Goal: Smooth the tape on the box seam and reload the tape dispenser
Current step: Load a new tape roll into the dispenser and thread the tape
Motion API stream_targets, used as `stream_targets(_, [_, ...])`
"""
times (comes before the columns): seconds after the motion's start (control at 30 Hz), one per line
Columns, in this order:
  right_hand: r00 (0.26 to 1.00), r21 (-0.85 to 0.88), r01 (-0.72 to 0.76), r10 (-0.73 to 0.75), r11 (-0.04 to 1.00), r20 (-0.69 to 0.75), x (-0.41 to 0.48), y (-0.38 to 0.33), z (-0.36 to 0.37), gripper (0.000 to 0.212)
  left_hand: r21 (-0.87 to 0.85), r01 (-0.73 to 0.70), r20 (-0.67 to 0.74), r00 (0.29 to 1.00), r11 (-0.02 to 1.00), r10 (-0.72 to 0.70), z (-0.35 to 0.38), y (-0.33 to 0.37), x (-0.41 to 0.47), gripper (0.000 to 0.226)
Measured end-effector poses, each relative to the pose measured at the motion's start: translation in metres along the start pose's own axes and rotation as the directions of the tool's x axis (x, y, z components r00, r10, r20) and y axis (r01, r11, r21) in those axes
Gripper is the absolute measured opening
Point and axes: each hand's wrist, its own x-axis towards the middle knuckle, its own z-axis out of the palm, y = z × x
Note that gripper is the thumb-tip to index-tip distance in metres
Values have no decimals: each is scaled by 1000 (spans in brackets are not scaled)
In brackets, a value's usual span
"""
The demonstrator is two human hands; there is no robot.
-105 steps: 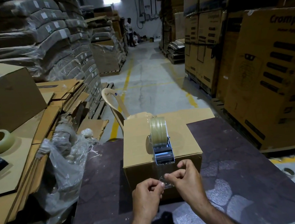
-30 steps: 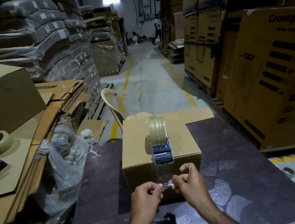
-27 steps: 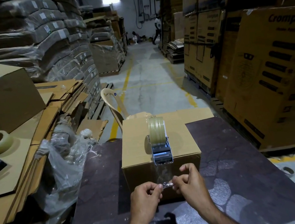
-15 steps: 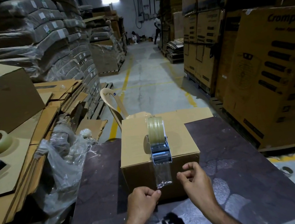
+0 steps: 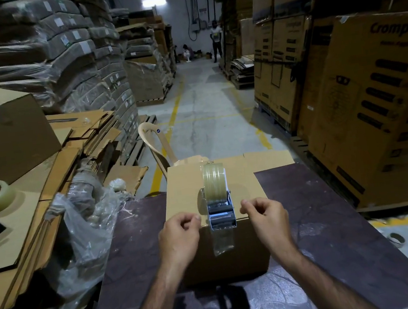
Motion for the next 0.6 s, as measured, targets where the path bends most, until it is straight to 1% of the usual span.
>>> stream_targets(0.03, [1000, 20, -4, 3, 1000, 18, 4, -1, 2, 18, -34, -7, -7, 1000, 999, 6, 4, 3, 5, 13])
stream_targets(0.07, [999, 49, -10, 8, 999, 39, 9, -2, 5, 12, -64, -14, -3, 1000, 998, 14, 8, 6, 9, 15])
stream_targets(0.13, [996, 103, -45, 37, 994, 81, 17, 0, 12, 9, -114, -33, 5, 999, 993, 34, 16, 10, 19, 24])
stream_targets(0.23, [974, 156, -161, 132, 975, 184, 30, 5, 22, 19, -160, -11, 73, 997, 987, 23, 26, 15, 31, 35])
stream_targets(0.3, [951, 168, -225, 178, 960, 254, 39, 11, 28, 33, -213, 42, 161, 987, 976, -7, 29, 15, 37, 36])
stream_targets(0.4, [930, 132, -243, 192, 961, 314, 48, 16, 33, 44, -230, 79, 254, 967, 970, -19, 30, 13, 42, 33])
stream_targets(0.47, [914, 113, -256, 202, 960, 352, 50, 16, 33, 42, -233, 92, 281, 959, 968, -23, 30, 12, 45, 33])
stream_targets(0.6, [899, 96, -257, 202, 961, 389, 52, 15, 31, 30, -282, 141, 353, 935, 949, -34, 30, 10, 48, 26])
